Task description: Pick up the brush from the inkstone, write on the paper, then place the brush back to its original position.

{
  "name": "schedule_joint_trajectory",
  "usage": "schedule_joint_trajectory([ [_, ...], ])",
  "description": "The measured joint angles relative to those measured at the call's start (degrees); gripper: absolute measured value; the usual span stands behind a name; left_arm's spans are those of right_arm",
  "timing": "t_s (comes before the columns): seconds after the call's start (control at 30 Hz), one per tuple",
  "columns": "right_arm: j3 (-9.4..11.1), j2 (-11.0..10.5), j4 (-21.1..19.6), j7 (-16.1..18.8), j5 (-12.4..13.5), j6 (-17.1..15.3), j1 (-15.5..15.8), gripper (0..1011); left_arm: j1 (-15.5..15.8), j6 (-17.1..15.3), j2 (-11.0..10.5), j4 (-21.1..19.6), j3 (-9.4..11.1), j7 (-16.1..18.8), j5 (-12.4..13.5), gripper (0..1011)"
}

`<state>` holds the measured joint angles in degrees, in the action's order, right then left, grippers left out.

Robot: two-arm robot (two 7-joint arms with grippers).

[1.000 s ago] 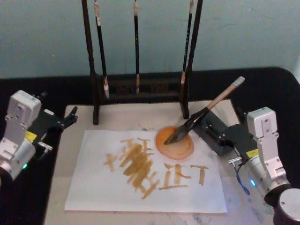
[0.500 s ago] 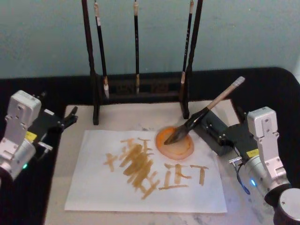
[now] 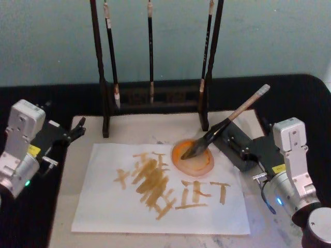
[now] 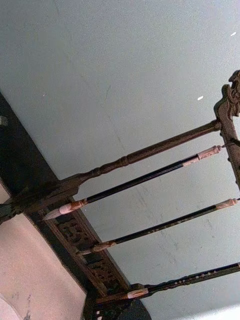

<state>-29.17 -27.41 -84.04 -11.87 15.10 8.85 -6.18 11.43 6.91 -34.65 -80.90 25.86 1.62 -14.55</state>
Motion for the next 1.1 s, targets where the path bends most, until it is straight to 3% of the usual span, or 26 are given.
schedule_joint_trajectory([
  [1.1, 0.00, 0.00, 0.00, 0.00, 0.00, 0.00, 0.00, 1000, 0.00, 0.00, 0.00, 0.00, 0.00, 0.00, 0.00, 1010],
])
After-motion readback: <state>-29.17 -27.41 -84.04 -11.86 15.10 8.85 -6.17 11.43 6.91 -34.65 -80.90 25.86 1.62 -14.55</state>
